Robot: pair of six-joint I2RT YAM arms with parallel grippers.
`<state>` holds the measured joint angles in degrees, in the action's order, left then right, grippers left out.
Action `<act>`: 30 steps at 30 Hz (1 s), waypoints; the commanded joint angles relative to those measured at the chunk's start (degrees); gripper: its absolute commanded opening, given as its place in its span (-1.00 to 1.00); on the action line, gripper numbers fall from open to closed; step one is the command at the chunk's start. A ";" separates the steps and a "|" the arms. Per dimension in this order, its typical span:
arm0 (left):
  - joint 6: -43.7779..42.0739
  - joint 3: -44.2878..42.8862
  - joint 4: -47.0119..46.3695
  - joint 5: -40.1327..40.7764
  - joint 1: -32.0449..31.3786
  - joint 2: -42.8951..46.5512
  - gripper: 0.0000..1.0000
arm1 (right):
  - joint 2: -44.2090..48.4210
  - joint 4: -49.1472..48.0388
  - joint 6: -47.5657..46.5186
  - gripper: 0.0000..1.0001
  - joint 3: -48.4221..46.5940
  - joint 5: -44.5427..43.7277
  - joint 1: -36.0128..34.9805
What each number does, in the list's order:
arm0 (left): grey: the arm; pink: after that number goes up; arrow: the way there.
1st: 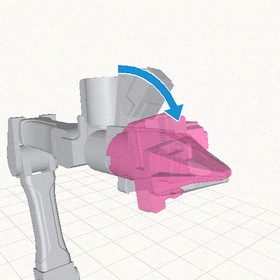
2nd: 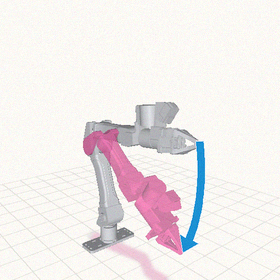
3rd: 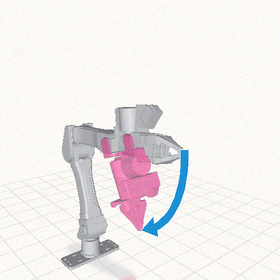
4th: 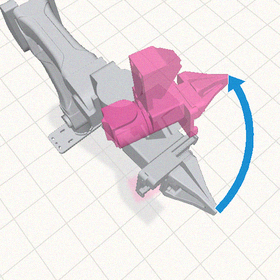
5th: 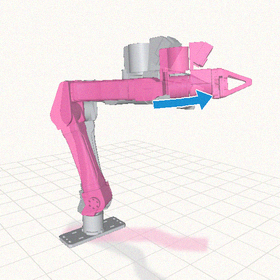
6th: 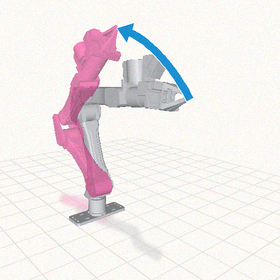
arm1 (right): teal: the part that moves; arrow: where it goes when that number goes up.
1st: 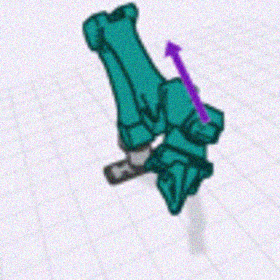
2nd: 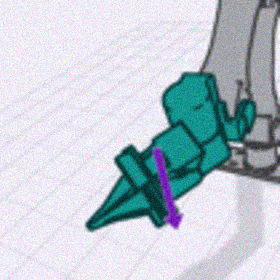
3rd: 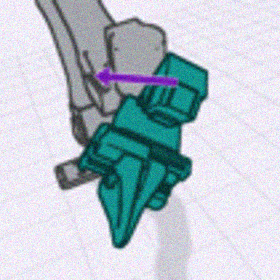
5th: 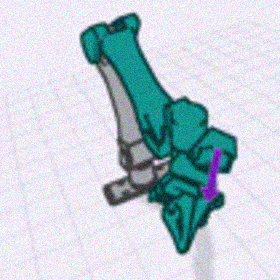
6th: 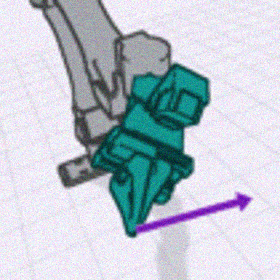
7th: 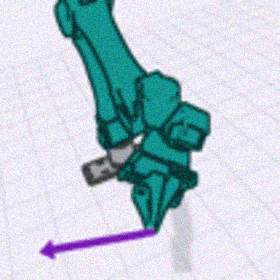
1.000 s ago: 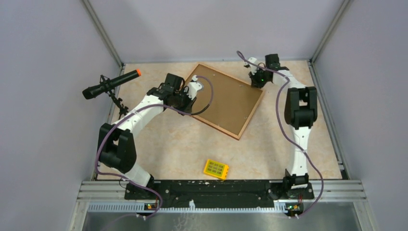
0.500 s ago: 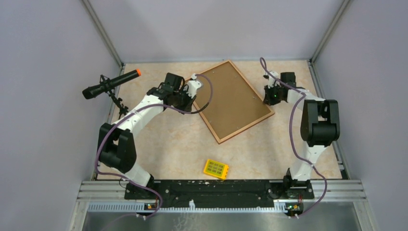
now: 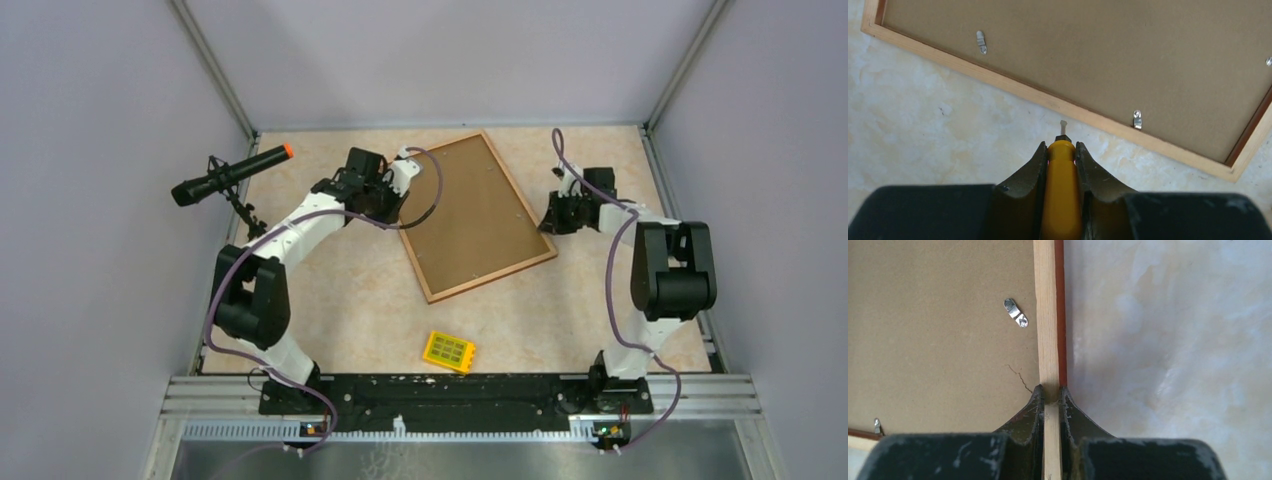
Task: Take the photo out of the frame
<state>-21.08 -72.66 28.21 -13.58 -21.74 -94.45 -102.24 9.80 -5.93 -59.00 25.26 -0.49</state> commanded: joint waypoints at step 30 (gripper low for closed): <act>-4.48 7.76 -0.21 -0.48 -2.60 5.30 -1.00 | 3.75 6.96 7.37 -1.00 8.64 9.21 -2.32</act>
<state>-24.25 -65.67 28.82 -15.84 -23.90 -91.39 -96.86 13.76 1.65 -51.72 34.02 -1.83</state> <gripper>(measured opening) 0.251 0.004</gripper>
